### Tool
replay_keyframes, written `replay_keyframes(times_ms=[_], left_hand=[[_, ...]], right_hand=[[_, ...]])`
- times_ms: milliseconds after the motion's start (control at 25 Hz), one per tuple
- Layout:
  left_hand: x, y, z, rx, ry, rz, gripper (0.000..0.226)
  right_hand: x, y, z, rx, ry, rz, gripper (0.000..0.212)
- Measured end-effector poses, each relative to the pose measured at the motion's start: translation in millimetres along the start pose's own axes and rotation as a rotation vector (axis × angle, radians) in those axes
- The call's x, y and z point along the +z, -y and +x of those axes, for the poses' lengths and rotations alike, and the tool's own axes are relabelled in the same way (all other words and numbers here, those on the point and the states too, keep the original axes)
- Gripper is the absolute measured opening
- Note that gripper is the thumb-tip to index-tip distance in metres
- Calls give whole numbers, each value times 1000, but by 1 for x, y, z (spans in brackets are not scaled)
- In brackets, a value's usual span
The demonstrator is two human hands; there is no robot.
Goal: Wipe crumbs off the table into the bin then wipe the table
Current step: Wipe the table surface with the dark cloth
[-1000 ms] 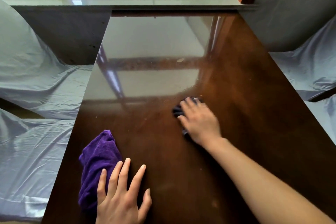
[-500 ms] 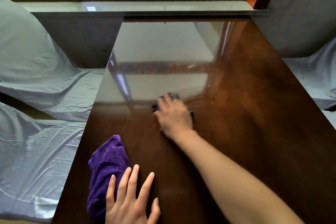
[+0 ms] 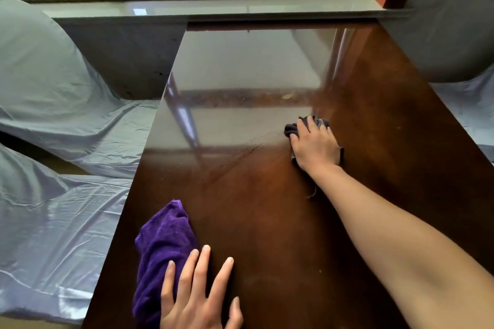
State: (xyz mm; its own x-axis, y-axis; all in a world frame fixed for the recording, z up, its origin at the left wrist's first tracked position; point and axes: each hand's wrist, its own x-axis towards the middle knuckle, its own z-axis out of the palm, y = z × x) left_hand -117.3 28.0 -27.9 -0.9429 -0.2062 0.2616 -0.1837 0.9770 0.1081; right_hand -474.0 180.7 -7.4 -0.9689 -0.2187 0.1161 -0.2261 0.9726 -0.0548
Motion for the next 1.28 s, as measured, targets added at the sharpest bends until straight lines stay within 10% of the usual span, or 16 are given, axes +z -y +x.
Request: replay_keyframes(times_ms=[120,360,560,720,880,1160,1280], left_hand=[[-1,2,1,5,15,-8,64],[-7,-1,3,-2,9,-15,60],[-11,-1,4,-2,30,-21,59],[-10,0,3,7,48,-28,61],[-8,1,4,4,55,-31,62],[-3,2,2,13,80,-7,62],[-2,3,2,32,75,18,63]], right_hand=[[-3,36,1,67,-62,51,48],[-23,102,-83,-638,-83,452,27],[-54,81,-67,14,162,1354,21],[-45,18,-88,-403,17,598,25],[-26,-16,-132,-773,20,355,37],[-17,-74,-16,31,-186,191,30],[-15,-24,22,85,-159,211,26]])
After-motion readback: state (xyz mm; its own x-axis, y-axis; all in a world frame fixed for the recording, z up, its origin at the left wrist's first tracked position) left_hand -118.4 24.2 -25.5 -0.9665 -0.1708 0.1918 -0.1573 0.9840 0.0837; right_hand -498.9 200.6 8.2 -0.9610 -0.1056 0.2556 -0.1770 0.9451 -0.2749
